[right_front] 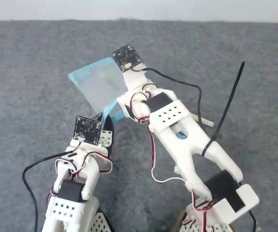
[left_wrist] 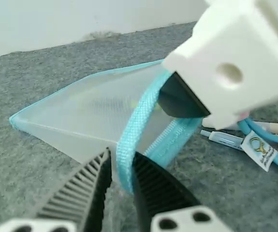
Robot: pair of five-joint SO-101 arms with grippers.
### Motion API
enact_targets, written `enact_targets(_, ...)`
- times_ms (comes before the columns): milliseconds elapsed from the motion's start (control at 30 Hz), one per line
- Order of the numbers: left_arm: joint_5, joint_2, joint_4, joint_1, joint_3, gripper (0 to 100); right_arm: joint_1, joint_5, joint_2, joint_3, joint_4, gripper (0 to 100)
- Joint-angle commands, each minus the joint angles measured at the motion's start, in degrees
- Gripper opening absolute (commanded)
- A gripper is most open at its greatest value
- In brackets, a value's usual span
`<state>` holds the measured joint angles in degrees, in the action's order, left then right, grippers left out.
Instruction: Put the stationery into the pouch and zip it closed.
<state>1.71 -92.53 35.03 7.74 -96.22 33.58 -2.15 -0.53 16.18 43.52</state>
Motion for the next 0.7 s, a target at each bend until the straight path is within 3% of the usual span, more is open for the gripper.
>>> enact_targets(0, -0.62, -1.05, -0.62, 1.23, 1.10, 1, -3.38, -2.55, -5.58, -2.02, 0.48, 21.6)
enact_targets(667, -0.62, -1.05, -0.88, -1.49, 1.27, 1, -3.56, -7.30, -28.88, -1.67, 27.38, 21.5)
